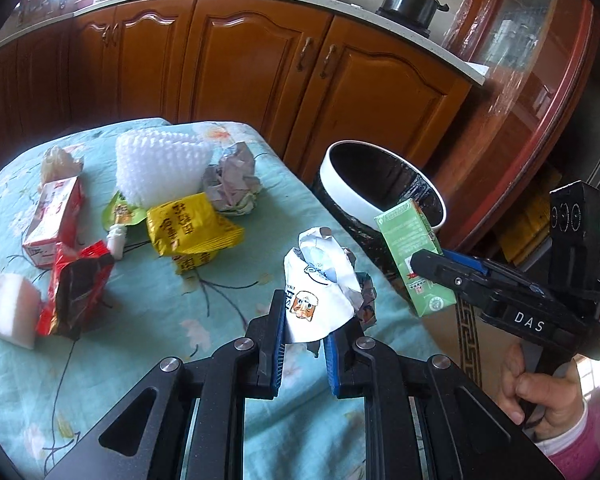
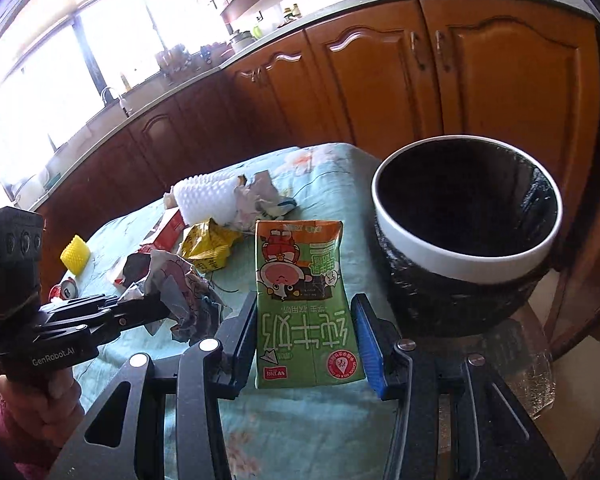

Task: Collect trash
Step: 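Carry the white wrapper and green carton with both grippers over the bin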

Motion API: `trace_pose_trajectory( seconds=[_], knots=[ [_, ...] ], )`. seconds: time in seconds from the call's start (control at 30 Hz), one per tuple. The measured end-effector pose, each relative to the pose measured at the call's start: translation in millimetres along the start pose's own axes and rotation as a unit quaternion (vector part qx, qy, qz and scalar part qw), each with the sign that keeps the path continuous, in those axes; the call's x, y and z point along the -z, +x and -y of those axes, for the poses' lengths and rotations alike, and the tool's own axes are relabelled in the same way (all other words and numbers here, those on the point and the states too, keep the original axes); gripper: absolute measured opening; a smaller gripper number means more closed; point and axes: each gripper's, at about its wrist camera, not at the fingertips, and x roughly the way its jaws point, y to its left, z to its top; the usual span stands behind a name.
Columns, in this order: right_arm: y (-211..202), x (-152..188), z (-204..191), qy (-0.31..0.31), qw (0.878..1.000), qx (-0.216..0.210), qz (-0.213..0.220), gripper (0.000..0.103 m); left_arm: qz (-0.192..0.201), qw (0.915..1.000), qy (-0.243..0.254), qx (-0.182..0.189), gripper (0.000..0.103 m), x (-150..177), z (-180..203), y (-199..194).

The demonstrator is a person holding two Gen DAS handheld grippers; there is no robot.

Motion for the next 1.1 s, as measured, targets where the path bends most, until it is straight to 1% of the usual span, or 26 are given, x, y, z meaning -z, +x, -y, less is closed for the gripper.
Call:
trace_pose_trajectory(
  seconds=[0.27, 0.5, 0.6, 0.83, 1.1],
  knots=[
    [-16, -14, 34, 0.024, 0.999, 0.041, 0.024, 0.046, -0.007, 0.9994, 0.032, 0.011, 0.015, -30, 28, 39],
    [-14, -32, 65, 0.05, 0.996, 0.063, 0.031, 0.046, -0.007, 0.9982, 0.058, 0.014, 0.015, -61, 46, 69],
    [-12, -44, 76, 0.054, 0.995, 0.073, 0.036, 0.046, -0.016, 0.998, 0.059, 0.015, 0.016, -76, 51, 86],
    [-1, -60, 100, 0.063, 0.993, 0.096, 0.027, 0.046, -0.024, 0.9971, 0.072, 0.003, 0.016, -109, 62, 125],
    [15, -71, 118, 0.063, 0.992, 0.108, 0.012, 0.046, -0.042, 0.9965, 0.073, -0.007, 0.016, -132, 72, 172]
  ],
)
